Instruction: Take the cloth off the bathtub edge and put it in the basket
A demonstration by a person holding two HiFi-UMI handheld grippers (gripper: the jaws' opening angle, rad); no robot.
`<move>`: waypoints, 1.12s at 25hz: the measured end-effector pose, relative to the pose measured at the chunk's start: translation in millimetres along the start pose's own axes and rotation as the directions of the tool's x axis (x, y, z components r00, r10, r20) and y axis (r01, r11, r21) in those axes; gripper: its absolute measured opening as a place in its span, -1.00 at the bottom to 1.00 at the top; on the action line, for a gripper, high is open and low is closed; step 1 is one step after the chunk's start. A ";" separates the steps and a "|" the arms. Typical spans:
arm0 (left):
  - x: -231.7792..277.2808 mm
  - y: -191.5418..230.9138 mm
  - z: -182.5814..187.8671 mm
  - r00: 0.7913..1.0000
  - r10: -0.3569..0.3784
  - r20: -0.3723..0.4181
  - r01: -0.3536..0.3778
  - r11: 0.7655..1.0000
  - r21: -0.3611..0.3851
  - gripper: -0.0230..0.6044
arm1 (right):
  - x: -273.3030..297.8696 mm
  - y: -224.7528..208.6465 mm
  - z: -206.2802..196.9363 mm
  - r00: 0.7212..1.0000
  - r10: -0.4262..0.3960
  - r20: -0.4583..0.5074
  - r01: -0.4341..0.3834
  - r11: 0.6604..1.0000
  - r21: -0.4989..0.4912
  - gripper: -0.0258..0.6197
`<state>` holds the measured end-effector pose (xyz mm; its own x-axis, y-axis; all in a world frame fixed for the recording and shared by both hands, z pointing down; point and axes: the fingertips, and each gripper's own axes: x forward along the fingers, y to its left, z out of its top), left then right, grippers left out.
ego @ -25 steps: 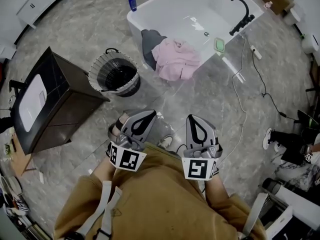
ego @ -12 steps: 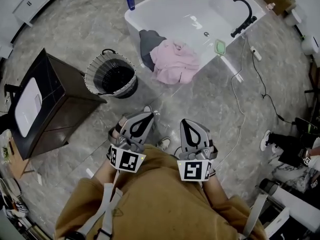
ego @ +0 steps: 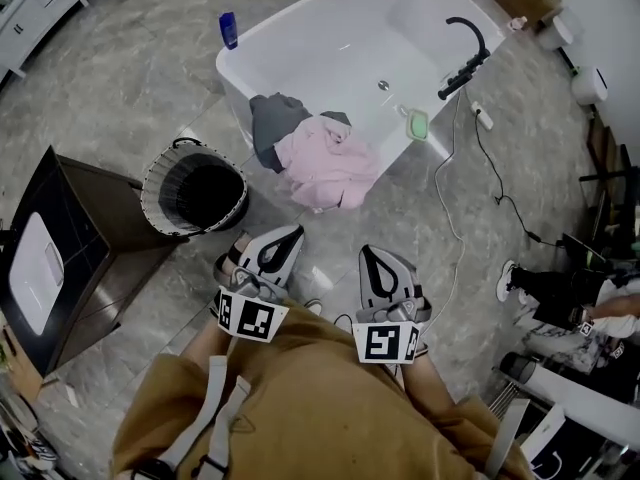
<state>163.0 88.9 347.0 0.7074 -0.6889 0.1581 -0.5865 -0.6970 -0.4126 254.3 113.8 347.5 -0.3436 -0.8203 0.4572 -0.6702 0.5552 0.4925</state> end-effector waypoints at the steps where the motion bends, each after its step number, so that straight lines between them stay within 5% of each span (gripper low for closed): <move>1: 7.2 9.0 -3.2 1.000 -0.007 0.010 0.007 1.000 -0.001 -0.91 | 11.0 -3.0 2.3 1.000 -0.001 -0.012 0.001 1.000 -0.011 -0.91; 10: 47.7 58.5 -16.6 0.997 -0.064 0.043 0.064 0.998 -0.013 -0.91 | 84.2 -24.8 -5.9 0.992 -0.002 -0.126 0.000 1.000 -0.022 -0.91; 21: 104.3 68.7 -58.2 0.996 -0.028 -0.079 0.020 0.995 -0.094 -0.91 | 171.3 -46.1 -73.4 0.974 0.132 -0.185 -0.132 0.991 0.011 -0.90; 28: 140.0 64.9 -102.3 0.989 -0.049 -0.137 0.032 0.992 -0.125 -0.91 | 250.7 -62.8 -135.8 0.954 0.173 -0.247 -0.178 0.984 0.000 -0.54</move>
<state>183.6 -73.1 434.2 0.6745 -0.6748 0.2995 -0.6084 -0.7379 -0.2922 299.6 -108.0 531.7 -0.2813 -0.6525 0.7036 -0.5982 0.6926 0.4031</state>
